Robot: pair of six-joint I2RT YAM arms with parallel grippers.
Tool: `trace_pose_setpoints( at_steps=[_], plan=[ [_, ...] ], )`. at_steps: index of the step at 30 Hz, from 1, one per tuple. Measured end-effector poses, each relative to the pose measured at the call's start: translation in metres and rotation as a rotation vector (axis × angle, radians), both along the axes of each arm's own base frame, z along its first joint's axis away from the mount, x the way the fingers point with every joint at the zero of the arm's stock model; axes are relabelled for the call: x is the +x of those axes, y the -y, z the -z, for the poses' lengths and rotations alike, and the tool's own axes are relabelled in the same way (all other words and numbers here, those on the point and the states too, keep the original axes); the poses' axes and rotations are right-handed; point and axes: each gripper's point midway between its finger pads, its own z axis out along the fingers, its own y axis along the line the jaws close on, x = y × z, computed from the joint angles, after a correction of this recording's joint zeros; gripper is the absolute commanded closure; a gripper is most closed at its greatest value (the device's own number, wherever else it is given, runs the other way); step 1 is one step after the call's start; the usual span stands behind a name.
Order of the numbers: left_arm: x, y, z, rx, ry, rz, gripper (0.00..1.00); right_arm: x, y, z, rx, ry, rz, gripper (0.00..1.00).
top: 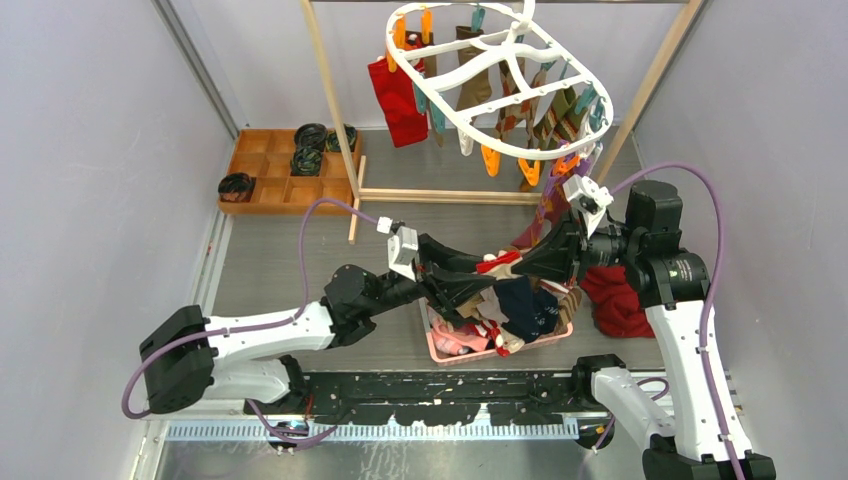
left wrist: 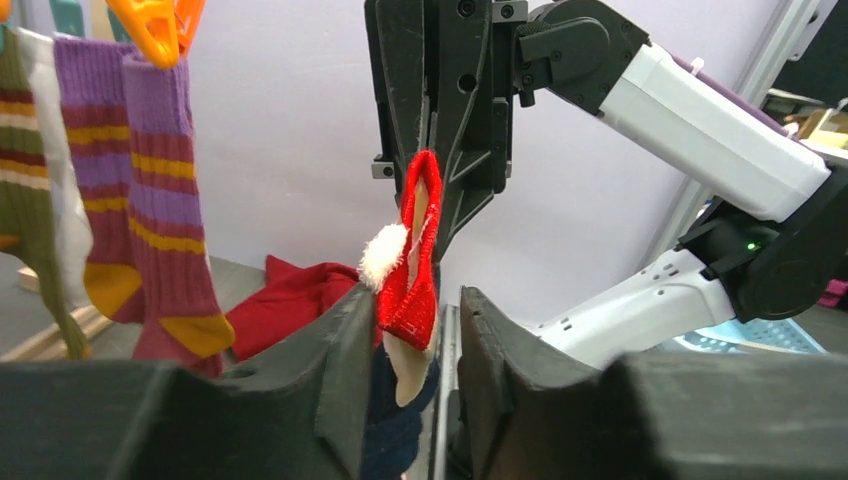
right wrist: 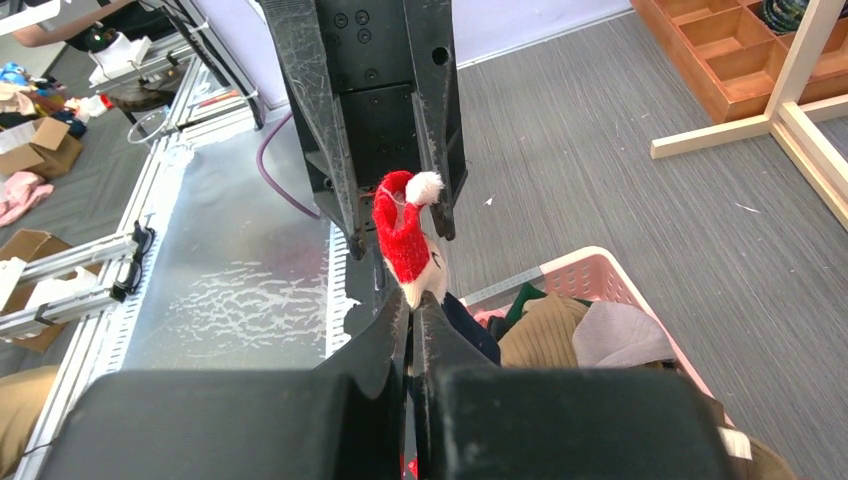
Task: Clip the socks to the hanger
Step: Pick up the sock from the bin.
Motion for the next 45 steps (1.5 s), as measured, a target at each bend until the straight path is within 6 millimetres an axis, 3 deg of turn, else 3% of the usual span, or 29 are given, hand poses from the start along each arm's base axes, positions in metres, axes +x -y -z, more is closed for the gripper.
trace_pose_setpoints(
  at_steps=[4,8,10,14,19,23,26,32,37,40,41,45],
  plan=[
    [0.0,0.002,0.002,0.004,-0.003,0.007,0.98,0.001,0.0,-0.001,0.001,0.002,0.001,0.98],
    [0.0,0.002,0.002,0.005,0.001,0.005,1.0,0.001,0.0,-0.001,0.001,0.001,0.001,0.92],
    [0.001,0.002,0.002,0.007,0.003,0.0,1.0,0.002,0.0,0.0,-0.002,0.0,0.008,0.79],
    [0.003,-0.002,0.001,0.022,0.011,-0.029,1.0,0.007,0.002,0.005,-0.034,0.001,0.052,0.36],
    [0.009,-0.02,-0.002,0.071,0.028,-0.11,1.0,0.017,0.016,-0.001,-0.173,0.077,0.162,0.01],
    [0.016,-0.036,-0.007,0.114,0.045,-0.191,1.0,0.017,0.036,-0.015,-0.326,0.2,0.249,0.0],
    [0.021,-0.041,-0.01,0.134,0.049,-0.23,1.0,0.011,0.048,-0.015,-0.402,0.233,0.311,0.0],
    [0.03,-0.042,0.001,0.188,0.023,-0.275,1.0,-0.006,0.063,-0.015,-0.441,0.222,0.424,0.0],
    [0.036,-0.033,0.009,0.212,0.002,-0.281,1.0,-0.004,0.065,-0.015,-0.434,0.146,0.473,0.0],
    [0.039,-0.025,0.015,0.211,-0.025,-0.271,1.0,0.001,0.063,-0.004,-0.404,0.081,0.504,0.0],
    [0.04,-0.022,0.017,0.206,-0.04,-0.265,1.0,0.001,0.061,0.011,-0.384,0.026,0.52,0.0],
    [0.041,-0.018,0.031,0.198,-0.103,-0.254,1.0,0.0,0.058,0.036,-0.342,-0.067,0.551,0.0]
  ],
)
